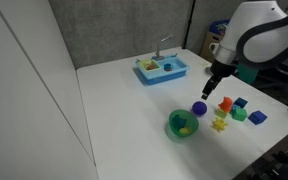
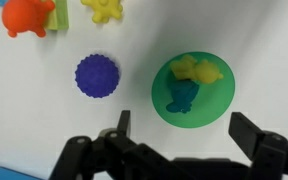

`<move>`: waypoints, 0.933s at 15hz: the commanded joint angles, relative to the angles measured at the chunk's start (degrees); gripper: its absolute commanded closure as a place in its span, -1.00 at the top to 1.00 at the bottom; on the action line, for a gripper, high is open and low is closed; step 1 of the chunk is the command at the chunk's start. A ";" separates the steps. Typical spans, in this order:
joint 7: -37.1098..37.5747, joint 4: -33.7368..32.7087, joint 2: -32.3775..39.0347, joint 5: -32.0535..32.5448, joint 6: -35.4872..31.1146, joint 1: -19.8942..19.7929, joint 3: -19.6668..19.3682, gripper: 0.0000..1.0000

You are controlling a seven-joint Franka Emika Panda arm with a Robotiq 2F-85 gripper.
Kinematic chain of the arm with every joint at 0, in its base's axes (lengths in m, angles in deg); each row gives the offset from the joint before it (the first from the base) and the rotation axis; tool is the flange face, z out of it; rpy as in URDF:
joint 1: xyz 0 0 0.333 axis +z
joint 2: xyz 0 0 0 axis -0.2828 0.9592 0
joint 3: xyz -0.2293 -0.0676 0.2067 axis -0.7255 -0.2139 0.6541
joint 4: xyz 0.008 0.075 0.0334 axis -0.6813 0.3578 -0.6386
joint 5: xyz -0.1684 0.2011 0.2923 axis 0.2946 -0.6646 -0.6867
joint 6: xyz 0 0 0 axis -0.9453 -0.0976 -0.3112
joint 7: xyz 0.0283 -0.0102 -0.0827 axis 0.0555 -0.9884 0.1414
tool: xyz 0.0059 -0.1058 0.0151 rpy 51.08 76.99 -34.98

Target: Put the green thing into the bowl

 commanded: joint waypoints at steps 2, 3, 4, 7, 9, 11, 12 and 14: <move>7.20 0.45 -11.29 0.48 12.88 -0.80 -2.14 1.00; 8.60 -0.39 -13.00 0.60 16.28 -0.98 -2.47 1.00; 9.50 -1.25 -14.79 0.34 19.92 -1.11 -2.66 1.00; 12.82 -3.94 -20.04 0.01 29.80 -1.35 -2.93 1.00; 15.93 -5.35 -23.67 0.97 34.92 -1.44 -2.52 1.00; 18.77 -6.47 -27.00 1.78 38.55 -1.56 -1.97 1.00; 19.91 -7.17 -28.32 1.98 40.17 -1.63 -1.74 1.00; 21.15 -8.04 -30.40 1.78 42.69 -1.76 -1.53 1.00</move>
